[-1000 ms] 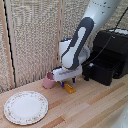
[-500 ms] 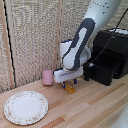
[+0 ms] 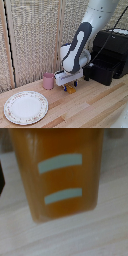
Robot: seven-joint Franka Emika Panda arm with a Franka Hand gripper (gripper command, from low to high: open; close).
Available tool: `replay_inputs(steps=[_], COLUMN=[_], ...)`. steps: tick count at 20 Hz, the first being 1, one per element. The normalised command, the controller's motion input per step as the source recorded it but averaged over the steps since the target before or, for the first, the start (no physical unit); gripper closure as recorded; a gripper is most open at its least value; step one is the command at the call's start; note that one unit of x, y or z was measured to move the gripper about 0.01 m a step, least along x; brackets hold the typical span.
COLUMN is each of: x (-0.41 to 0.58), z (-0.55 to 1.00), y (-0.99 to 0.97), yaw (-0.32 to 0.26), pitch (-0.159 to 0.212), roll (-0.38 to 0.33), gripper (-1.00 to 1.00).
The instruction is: Extend the gripper towards the air fryer handle. Grasp the air fryer handle and pull it to open the air fryer. Release the air fryer handle and move the gripper to the bread. Grasp the bread with the gripper and move it to the air fryer basket. Release the bread inside the air fryer and retract the gripper.
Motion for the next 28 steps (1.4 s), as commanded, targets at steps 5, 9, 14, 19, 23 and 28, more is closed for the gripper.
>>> replay_inputs(steps=[5,9,14,19,23,28], x=[0.063,0.032,0.017,-0.095,-0.090,0.014], z=[-0.18,-0.07,-0.02,0.42,0.99,1.00], y=[-0.17,0.00,0.03,0.17,0.22,0.27], yaw=[0.111,0.007,-0.002,-0.102,-0.129,-0.066], pitch=[0.026,0.012,-0.009,-0.044,-0.016,0.015], roll=[0.030,0.011,0.043,0.041,0.016,-0.004], gripper=[-1.00,1.00,1.00,1.00,1.00,1.00])
